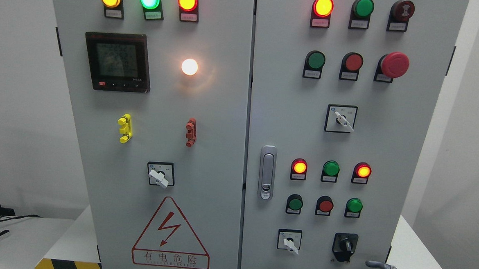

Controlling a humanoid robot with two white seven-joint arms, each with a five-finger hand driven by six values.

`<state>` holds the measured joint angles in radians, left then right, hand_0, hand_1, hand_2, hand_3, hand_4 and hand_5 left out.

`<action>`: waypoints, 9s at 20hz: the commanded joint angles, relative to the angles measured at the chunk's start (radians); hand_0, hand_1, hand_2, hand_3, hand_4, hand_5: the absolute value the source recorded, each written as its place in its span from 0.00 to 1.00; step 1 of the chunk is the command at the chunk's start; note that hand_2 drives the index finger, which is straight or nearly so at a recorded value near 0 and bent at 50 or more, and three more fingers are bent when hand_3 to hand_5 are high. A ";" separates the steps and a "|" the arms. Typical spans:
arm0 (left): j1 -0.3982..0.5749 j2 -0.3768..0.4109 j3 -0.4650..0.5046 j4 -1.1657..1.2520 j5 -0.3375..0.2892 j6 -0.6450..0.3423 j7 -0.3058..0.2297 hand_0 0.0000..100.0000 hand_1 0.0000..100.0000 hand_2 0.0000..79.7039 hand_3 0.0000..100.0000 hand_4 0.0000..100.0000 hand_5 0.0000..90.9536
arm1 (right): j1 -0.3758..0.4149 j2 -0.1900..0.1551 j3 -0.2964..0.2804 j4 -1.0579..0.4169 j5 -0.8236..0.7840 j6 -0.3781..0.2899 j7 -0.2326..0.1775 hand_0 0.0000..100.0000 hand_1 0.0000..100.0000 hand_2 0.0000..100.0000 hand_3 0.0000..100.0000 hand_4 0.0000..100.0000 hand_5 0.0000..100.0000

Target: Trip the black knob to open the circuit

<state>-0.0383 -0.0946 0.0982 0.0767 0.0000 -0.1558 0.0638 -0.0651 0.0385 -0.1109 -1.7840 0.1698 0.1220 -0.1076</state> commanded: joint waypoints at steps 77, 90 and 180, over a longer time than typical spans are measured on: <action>0.000 0.000 0.000 0.000 0.005 -0.001 0.001 0.12 0.39 0.00 0.00 0.00 0.00 | -0.085 0.008 0.060 0.080 0.028 0.041 -0.027 0.35 0.73 0.47 0.97 1.00 1.00; 0.000 0.000 0.000 0.000 0.005 -0.001 0.001 0.12 0.39 0.00 0.00 0.00 0.00 | -0.088 0.009 0.065 0.080 0.028 0.041 -0.027 0.35 0.73 0.48 0.98 1.00 1.00; 0.000 0.000 0.000 0.000 0.005 -0.001 0.001 0.12 0.39 0.00 0.00 0.00 0.00 | -0.096 0.012 0.096 0.074 0.027 0.036 -0.020 0.38 0.73 0.49 1.00 1.00 1.00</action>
<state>-0.0383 -0.0945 0.0982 0.0767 0.0000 -0.1557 0.0638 -0.1611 0.0492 -0.0002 -1.7091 0.1965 0.1610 -0.1279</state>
